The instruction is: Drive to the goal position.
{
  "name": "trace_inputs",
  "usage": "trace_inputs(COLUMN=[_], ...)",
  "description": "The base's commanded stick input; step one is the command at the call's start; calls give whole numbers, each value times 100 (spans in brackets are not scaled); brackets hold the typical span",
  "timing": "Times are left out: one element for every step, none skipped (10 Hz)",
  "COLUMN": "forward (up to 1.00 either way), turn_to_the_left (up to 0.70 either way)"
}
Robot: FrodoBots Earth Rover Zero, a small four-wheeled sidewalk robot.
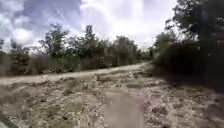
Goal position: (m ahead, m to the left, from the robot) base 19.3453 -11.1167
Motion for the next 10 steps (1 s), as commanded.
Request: trace_inputs(forward=[85, 85, 85, 85, 85, 85, 85, 85, 85, 85], turn_to_the_left=[0, 0, 0, 0, 0, 0, 0, 0, 0, 0])
